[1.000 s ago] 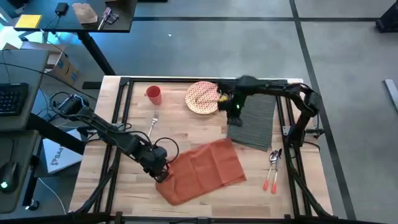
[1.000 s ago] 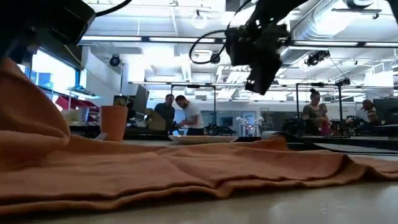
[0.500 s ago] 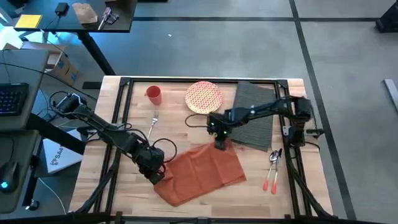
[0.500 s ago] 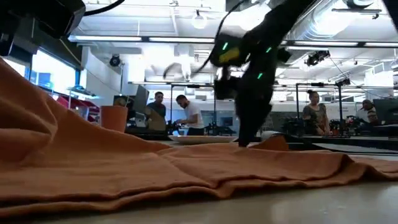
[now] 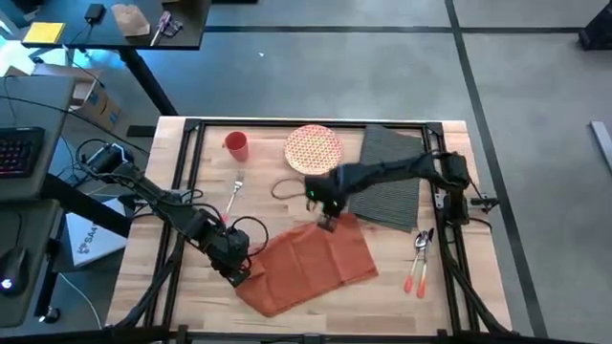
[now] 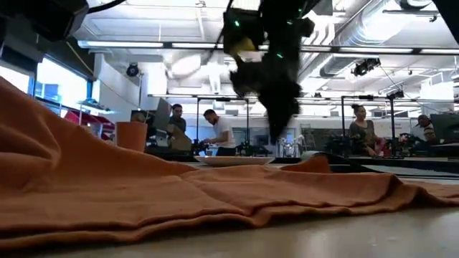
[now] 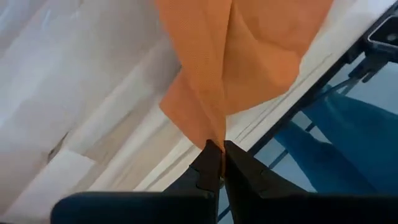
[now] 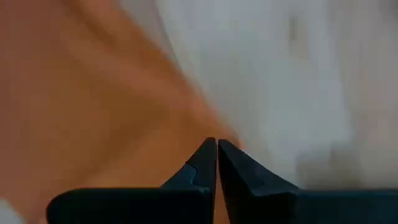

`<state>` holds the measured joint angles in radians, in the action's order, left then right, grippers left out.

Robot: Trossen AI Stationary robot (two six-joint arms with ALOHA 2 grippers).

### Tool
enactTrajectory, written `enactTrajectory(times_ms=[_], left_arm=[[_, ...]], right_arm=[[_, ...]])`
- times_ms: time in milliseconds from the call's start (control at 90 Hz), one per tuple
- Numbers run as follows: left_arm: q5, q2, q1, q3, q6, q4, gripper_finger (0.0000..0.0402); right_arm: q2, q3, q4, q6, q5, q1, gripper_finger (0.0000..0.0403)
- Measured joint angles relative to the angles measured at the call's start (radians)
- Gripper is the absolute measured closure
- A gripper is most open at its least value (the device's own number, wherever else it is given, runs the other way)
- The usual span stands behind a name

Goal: Set table place
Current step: Fold the orange table napkin

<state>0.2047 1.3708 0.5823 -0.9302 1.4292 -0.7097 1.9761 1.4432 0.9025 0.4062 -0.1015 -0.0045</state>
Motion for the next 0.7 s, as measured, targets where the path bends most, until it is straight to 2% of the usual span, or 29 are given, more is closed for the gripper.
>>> enactTrajectory(times_ms=[100,167,300,389,511,589,700], left_arm=[[-0.004,0.0,0.005,0.0,-0.01,0.007,0.0401],[-0.007,0.0,0.01,-0.001,-0.022,0.009,0.0401],[-0.006,0.0,0.024,-0.001,-0.014,0.011,0.0402],[-0.003,0.0,0.041,-0.003,0.026,0.025,0.0401],[-0.026,0.0,0.095,-0.001,0.107,0.061,0.0401],[-0.101,0.0,0.134,0.003,0.179,0.07,0.0401],[-0.229,0.0,0.191,0.003,0.263,0.078,0.0401]], right_arm=[[-0.005,-0.092,-0.01,0.109,-0.001,0.062,0.0403],[0.001,-0.159,-0.084,0.176,0.015,0.09,0.0403],[-0.007,-0.252,-0.225,0.235,0.039,0.079,0.0403],[-0.004,-0.251,-0.277,0.156,0.086,0.032,0.0403],[0.009,-0.202,-0.414,-0.1,0.268,-0.061,0.0403],[0.013,-0.127,-0.385,-0.238,0.328,-0.098,0.0403],[-0.008,0.018,-0.26,-0.257,0.368,-0.105,0.0403]])
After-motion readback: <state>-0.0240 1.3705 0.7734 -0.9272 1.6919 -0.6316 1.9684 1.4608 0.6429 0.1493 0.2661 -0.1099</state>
